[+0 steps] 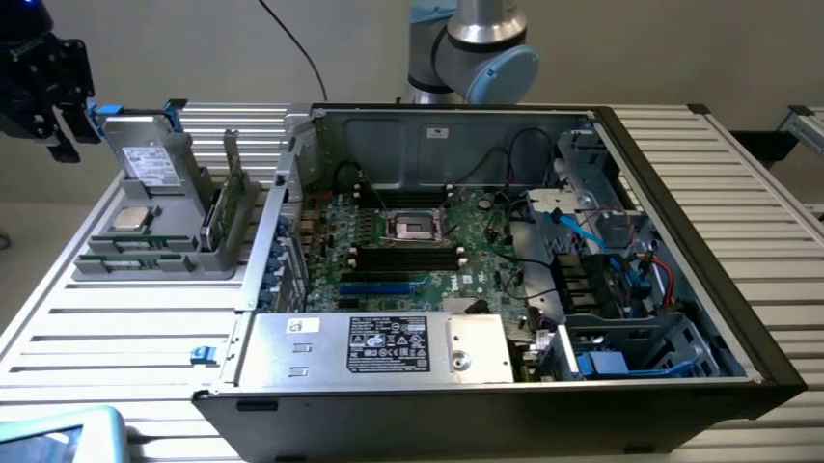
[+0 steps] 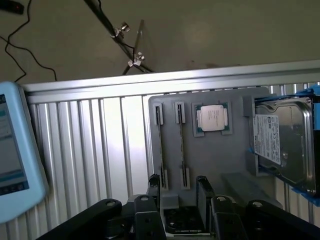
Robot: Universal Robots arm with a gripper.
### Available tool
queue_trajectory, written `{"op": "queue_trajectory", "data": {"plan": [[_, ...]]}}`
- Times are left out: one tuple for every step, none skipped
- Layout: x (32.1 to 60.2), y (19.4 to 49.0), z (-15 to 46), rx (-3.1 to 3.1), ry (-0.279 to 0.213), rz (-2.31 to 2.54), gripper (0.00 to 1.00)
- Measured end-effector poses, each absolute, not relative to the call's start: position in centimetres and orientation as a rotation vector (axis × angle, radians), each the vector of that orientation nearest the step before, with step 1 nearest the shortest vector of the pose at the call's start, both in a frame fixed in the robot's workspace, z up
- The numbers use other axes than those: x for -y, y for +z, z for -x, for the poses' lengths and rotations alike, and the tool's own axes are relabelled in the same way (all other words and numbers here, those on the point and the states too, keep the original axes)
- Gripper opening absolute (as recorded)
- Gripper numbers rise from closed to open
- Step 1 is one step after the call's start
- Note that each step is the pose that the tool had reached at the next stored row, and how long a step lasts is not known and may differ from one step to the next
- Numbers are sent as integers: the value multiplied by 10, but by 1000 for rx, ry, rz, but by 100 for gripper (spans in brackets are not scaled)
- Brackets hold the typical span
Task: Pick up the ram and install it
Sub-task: 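Pick up the ram and move it above insertion slot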
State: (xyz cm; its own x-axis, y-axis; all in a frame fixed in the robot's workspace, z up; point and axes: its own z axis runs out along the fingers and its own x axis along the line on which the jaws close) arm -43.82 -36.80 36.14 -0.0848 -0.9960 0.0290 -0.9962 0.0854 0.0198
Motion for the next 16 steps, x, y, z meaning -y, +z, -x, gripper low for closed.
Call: {"op": "queue_trajectory", "data": {"plan": [[368, 359, 438, 2288, 8, -2101, 43], [368, 358, 438, 2289, 8, -2101, 43], [368, 356, 438, 2289, 8, -2101, 43], [368, 354, 438, 2289, 8, -2101, 43], [368, 352, 437, 2289, 8, -2101, 43], [368, 350, 436, 2288, 8, -2101, 43], [368, 349, 435, 2288, 8, -2101, 43], [368, 347, 435, 2288, 8, -2101, 43], [368, 345, 435, 2289, 8, -2101, 43], [368, 343, 435, 2289, 8, -2101, 43], [369, 341, 435, 2289, 8, -2101, 43], [369, 339, 435, 2288, 8, -2101, 43], [370, 338, 435, 2288, 8, -2102, 43], [371, 336, 435, 2288, 8, -2101, 43], [372, 334, 435, 2288, 8, -2101, 43], [373, 332, 435, 2288, 8, -2101, 43]]}}
